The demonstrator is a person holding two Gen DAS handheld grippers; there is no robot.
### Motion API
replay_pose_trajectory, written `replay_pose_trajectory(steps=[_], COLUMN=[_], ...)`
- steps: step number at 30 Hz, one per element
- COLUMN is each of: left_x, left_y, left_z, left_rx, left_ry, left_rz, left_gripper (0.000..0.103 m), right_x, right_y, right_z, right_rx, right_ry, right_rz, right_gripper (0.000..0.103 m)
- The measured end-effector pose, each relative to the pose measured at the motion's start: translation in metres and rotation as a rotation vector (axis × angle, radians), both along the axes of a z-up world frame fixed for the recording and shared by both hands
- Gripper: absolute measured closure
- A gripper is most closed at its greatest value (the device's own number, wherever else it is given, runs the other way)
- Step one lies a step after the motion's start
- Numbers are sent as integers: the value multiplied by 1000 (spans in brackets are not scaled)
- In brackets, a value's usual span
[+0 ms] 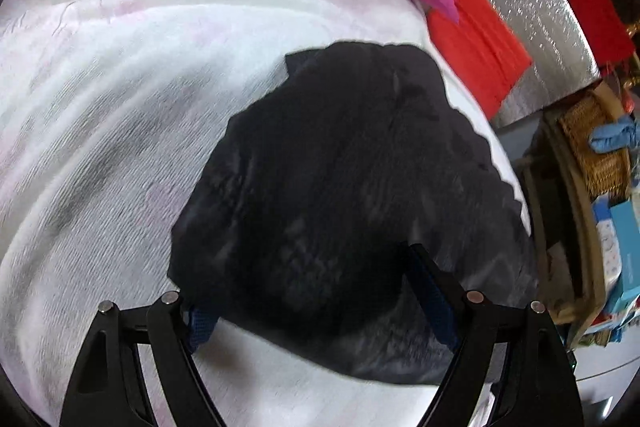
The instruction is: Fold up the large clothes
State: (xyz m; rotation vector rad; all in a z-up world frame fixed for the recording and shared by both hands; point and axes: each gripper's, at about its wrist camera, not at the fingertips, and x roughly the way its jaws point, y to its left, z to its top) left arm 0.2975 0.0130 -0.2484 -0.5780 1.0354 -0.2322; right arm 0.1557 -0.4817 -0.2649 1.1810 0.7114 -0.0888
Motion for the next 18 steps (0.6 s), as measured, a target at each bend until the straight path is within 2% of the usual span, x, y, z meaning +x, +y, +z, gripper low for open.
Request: replay_pose_trajectory(steps=[1,2,3,5,8,10,12,15,18], left_x=[3,5,9,14,18,22,23,22,9], left_y=[1,2,3,1,-9,-15,-13,-11,-11], left_z=[2,5,10,18,22,13,9,13,23], left_rx=[-7,-9,-8,13,91,136,137,150,233], left_ry=[-15,-33,-57,-96,-128,-78,-47,-45,-98], left_rz=[16,30,33,27,10,-7,5,-1,2], left_gripper=[34,44,50,55,55,52,40,38,35], right_x=[3,6,9,9,10,17,16,4,-14], right_y=[3,10,15,20,28,32,26,14,1], right_z=[4,10,16,29,46,41,26,24,27], right_rx=[-43,-111,-160,-221,-320,-365,-309,-206,-168], right_ry=[10,25,26,-5,-52,5,61,49,41], right_rz=[-1,-2,-7,-14,-13,8,14,20,4], right_gripper=[45,48,51,58,58,58,51,49,46])
